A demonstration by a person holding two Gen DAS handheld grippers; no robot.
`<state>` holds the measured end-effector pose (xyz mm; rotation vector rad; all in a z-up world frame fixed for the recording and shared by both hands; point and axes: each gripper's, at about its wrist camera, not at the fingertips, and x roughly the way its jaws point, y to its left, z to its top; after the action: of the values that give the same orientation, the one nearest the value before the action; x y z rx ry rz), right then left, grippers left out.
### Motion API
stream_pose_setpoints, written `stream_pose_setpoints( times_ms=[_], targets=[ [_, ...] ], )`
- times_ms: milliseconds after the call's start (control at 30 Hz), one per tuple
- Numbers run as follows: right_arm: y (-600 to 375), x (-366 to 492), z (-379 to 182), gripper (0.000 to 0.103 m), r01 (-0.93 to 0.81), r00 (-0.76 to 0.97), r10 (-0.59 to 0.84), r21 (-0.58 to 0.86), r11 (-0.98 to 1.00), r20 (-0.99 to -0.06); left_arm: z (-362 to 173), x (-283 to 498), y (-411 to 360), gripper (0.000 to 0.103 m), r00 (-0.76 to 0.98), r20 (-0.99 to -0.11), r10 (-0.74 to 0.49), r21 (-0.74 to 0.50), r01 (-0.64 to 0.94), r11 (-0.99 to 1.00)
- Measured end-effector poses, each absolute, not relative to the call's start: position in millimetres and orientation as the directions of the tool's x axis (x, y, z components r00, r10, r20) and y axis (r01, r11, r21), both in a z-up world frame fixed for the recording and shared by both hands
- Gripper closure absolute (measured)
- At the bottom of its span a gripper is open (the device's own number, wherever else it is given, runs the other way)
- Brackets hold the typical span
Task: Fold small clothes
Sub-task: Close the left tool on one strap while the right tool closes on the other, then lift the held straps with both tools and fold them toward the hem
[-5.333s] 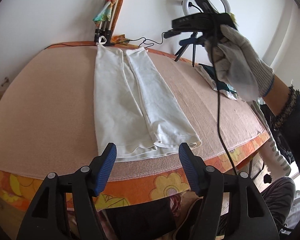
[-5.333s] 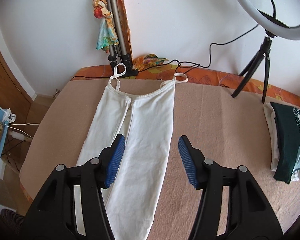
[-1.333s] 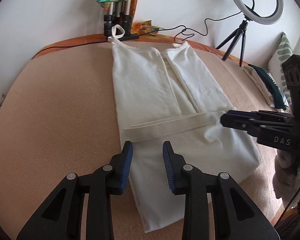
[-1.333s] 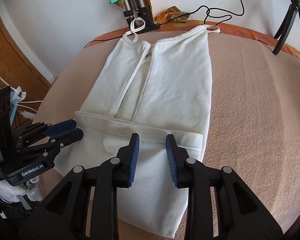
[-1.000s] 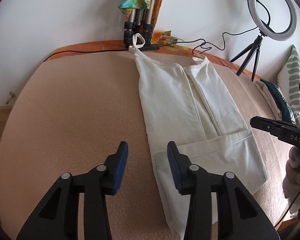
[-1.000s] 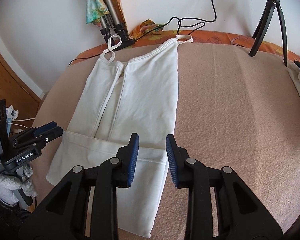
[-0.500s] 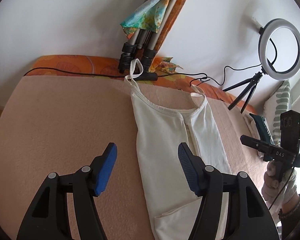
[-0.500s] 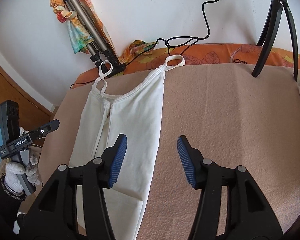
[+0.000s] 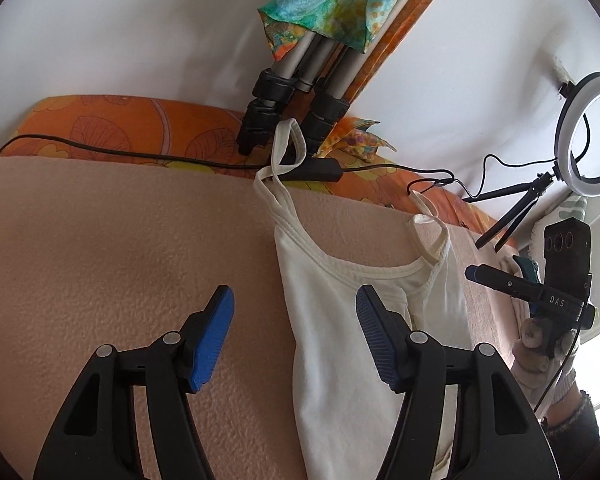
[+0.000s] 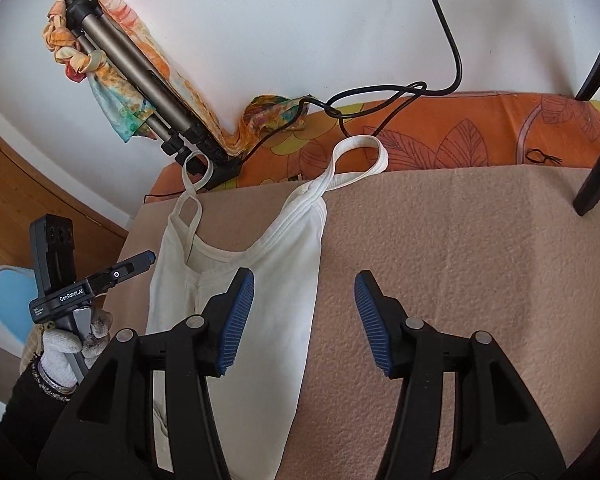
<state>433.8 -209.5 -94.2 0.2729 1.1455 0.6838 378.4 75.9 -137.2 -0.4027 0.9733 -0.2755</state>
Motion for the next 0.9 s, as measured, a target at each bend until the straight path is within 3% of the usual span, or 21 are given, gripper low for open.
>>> stream_pose_setpoints(
  times_ms=[367,533,600,667,900],
  targets=[
    [-191,459,-113,0.049,-0.362,0.210,0.650,0.559,0.746,-0.730,-145,398,76,0.044,0.542,-0.727,-0.421,-0.476,0.043,0.878],
    [-185,465,-117,0.072,-0.355,0.193,0.664,0.579,0.734,-0.723,-147,406,68,0.075,0.537,-0.733,-0.418,-0.468,0.049,0.883],
    [-181,466,-118,0.082,-0.363,0.188,0.653,0.566,0.740,-0.734,-148,409,66,0.094,0.528,-0.740,-0.417,-0.466,0.045,0.884],
    [-178,467,-118,0.094,-0.372,0.193,0.641,0.549,0.748,-0.742,-148,410,67,0.099,0.545,-0.731,-0.411,-0.469,0.036,0.882],
    [-178,463,-98,0.096,-0.403,0.229,0.636,0.523,0.751,-0.737,-134,402,65,0.101,0.576,-0.700,-0.422,-0.477,0.063,0.877]
  ],
)
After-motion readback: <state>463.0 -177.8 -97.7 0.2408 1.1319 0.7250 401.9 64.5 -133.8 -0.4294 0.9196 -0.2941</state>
